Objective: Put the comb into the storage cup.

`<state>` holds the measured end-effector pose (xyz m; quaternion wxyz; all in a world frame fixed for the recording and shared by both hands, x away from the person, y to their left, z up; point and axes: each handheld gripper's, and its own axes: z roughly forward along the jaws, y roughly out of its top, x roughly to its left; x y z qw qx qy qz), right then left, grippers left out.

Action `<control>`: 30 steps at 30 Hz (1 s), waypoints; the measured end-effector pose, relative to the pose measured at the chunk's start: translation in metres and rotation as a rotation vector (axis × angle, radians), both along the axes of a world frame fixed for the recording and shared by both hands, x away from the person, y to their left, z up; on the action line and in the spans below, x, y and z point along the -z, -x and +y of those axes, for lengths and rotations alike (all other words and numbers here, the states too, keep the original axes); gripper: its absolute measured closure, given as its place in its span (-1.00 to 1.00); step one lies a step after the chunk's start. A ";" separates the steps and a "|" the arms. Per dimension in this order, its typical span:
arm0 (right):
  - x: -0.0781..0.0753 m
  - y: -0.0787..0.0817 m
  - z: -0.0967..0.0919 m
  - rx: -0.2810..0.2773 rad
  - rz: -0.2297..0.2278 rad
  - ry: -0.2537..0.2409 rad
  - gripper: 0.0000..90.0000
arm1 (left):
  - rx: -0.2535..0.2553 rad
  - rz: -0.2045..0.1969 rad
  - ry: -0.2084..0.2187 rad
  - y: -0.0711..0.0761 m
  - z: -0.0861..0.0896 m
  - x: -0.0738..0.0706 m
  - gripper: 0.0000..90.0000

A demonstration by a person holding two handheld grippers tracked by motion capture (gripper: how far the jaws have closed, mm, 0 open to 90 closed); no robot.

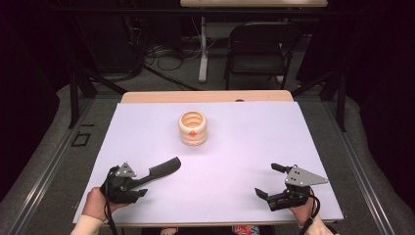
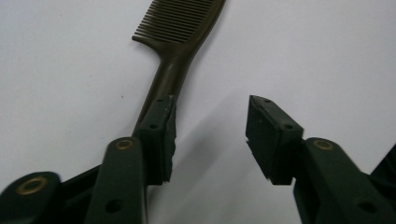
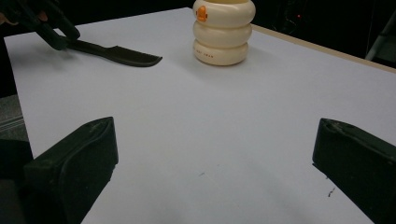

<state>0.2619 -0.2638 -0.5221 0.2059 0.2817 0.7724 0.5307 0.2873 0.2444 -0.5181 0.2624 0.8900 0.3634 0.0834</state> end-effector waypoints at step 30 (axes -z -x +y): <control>0.003 -0.003 0.003 0.006 0.029 0.012 -1.00 | -0.021 -0.101 -0.131 -0.021 0.003 -0.015 -1.00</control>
